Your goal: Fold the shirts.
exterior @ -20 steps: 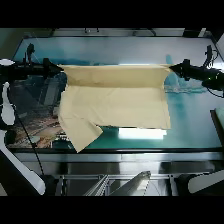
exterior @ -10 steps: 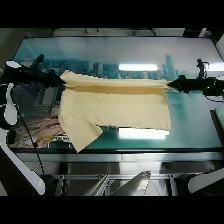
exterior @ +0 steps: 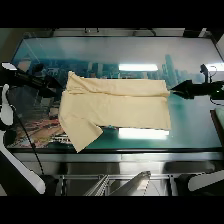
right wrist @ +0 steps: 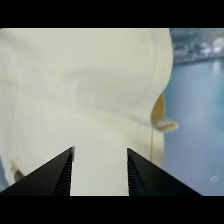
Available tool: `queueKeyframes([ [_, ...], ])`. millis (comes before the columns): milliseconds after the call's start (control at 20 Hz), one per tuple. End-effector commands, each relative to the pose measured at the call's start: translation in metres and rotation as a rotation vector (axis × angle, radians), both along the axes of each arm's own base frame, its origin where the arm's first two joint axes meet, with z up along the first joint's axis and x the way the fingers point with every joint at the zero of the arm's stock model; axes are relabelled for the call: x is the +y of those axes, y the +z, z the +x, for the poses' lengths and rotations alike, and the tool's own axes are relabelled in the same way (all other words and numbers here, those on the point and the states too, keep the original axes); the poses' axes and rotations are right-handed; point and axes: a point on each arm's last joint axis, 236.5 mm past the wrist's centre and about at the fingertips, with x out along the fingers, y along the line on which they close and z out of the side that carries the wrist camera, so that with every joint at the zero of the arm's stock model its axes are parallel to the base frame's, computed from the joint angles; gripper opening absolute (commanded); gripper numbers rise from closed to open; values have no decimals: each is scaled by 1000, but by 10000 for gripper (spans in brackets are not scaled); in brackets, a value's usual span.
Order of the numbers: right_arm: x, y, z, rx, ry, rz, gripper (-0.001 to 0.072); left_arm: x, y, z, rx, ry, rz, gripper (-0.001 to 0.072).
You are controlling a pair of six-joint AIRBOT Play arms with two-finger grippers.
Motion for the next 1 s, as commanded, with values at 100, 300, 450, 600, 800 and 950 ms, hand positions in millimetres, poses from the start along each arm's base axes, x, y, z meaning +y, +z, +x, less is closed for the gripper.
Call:
queueKeyframes([
  [100,2,-4,-99,182,94,6,342,-8,4,-82,186,-39,-103,691],
  [300,4,-59,-162,344,-40,-148,447,-16,-2,-136,226,-5,-143,691],
  [450,10,-85,-182,388,-75,-161,466,-5,-1,-150,206,64,-145,691],
  [600,23,-89,-181,367,-46,-126,461,16,-5,-149,149,179,-98,691],
  [800,61,-77,-152,267,-27,-17,416,20,-14,-156,149,245,-75,691],
  [950,86,-66,-136,198,-12,31,22,10,-24,-160,164,242,-62,690],
])
